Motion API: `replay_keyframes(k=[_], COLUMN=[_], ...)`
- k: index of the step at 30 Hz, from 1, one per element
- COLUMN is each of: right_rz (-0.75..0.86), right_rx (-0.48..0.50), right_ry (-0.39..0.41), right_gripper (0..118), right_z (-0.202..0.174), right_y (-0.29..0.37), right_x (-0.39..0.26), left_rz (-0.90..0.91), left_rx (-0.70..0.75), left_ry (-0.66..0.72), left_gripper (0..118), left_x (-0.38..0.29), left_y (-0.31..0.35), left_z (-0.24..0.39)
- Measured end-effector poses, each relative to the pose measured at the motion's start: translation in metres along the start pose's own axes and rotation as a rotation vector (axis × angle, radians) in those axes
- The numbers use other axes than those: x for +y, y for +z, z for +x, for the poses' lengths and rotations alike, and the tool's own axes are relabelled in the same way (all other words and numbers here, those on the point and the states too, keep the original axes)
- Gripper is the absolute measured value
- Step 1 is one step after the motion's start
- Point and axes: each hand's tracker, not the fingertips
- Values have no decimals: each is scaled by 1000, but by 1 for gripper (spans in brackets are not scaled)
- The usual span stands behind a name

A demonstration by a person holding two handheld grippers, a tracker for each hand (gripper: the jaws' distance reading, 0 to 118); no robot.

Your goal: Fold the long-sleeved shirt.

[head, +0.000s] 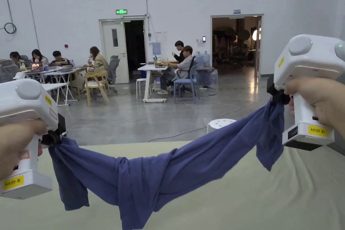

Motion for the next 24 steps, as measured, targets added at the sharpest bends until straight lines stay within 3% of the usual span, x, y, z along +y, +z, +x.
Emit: replay_keyframes(k=[6, 13, 17, 21, 24], right_rz=[-98, -327, -403, -345, -312], right_rx=[2, 45, 53, 62, 161], right_ry=[36, 64, 50, 157, 124], right_gripper=[6, 6, 6, 6, 6], right_z=[11, 54, 97, 136, 157], right_y=[-92, -178, -177, -131, -96], right_x=[-58, -221, -309, -382, -420], left_rz=[-64, -330, -428, -450, -474], left_rx=[0, 11, 25, -34, -37], left_ry=[10, -51, -80, -44, -23], left_gripper=[2, 2, 2, 2, 2], left_x=[-44, -184, -252, -300, -326], left_y=[-85, -168, -164, -125, -94], left_z=[-12, -53, -85, -122, -135])
